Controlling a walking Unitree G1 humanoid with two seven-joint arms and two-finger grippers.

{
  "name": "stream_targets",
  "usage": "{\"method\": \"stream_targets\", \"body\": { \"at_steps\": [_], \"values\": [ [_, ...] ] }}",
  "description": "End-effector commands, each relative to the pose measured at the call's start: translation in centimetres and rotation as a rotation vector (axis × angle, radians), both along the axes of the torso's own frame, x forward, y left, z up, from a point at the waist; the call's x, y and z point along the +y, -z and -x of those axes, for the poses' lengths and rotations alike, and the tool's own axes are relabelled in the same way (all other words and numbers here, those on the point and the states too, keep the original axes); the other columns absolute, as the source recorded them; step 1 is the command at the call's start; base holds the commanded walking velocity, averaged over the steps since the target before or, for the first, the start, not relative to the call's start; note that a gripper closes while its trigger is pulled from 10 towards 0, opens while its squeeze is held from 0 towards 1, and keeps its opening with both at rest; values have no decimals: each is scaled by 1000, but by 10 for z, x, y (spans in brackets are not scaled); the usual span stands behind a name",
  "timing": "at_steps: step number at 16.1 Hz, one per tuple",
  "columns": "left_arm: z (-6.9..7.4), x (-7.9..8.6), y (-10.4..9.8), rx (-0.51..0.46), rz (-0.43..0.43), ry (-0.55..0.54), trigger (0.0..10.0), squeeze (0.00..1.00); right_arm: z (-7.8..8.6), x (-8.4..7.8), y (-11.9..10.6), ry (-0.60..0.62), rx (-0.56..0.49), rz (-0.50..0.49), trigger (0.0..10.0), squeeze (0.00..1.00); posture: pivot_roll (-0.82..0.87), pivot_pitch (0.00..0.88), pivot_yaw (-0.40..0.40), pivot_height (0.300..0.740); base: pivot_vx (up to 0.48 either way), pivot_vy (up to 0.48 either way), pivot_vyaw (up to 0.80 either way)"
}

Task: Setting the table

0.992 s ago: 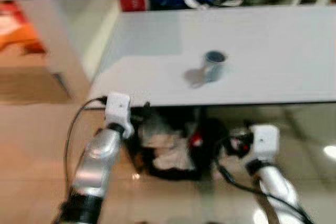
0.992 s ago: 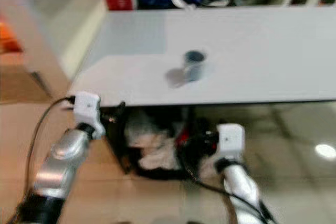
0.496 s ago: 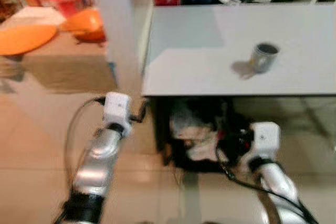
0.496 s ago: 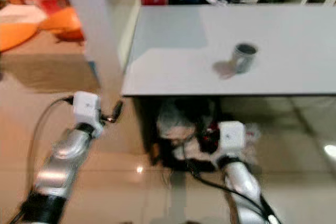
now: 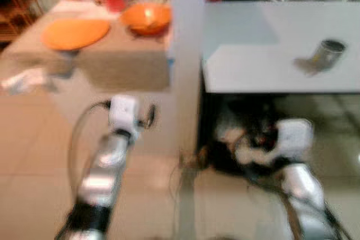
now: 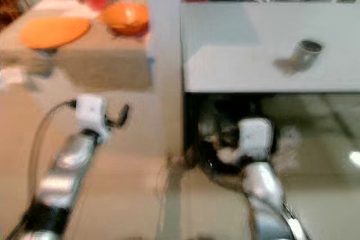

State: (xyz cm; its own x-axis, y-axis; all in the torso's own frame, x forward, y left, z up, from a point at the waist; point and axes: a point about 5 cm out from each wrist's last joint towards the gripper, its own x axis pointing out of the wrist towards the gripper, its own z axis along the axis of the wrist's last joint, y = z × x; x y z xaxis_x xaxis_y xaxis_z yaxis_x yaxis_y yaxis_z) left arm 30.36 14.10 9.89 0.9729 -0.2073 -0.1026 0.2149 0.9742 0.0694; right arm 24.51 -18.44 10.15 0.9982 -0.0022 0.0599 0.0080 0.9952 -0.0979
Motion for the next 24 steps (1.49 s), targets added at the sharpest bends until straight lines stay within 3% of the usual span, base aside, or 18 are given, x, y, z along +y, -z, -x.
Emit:
{"method": "stream_targets", "body": {
  "at_steps": [1, 6, 7, 9, 13, 24],
  "values": [
    [-6, 11, -9, -31, -17, -28, 10000, 0, -3, 1, -12, 21, -63, -2, 10000, 1000, -101, 0, 31, 740, 0, 480, 0],
    [-18, 16, -25, -86, -14, -69, 10000, 0, -8, 9, -16, 3, -82, 1, 10000, 1000, -91, 0, 32, 740, 0, 480, 0],
    [-19, 16, -26, -91, -23, -67, 10000, 0, -8, 10, -16, -2, -85, 10, 10000, 0, -90, 0, 33, 740, 0, 480, 0],
    [-20, 16, -27, -112, -50, -69, 10000, 0, -9, 10, -17, -9, -90, 17, 10000, 0, -90, 0, 33, 740, 0, 480, 0],
    [-18, 3, -37, -153, -17, -35, 10000, 0, -11, 13, -29, -10, -169, 60, 10000, 0, -87, 0, 28, 740, 232, 0, 0],
    [-21, -3, -40, -165, -22, 5, 10000, 0, -11, 11, -18, 9, -134, 57, 10000, 0, -87, 0, 33, 740, 480, 0, 0]
  ]
}}
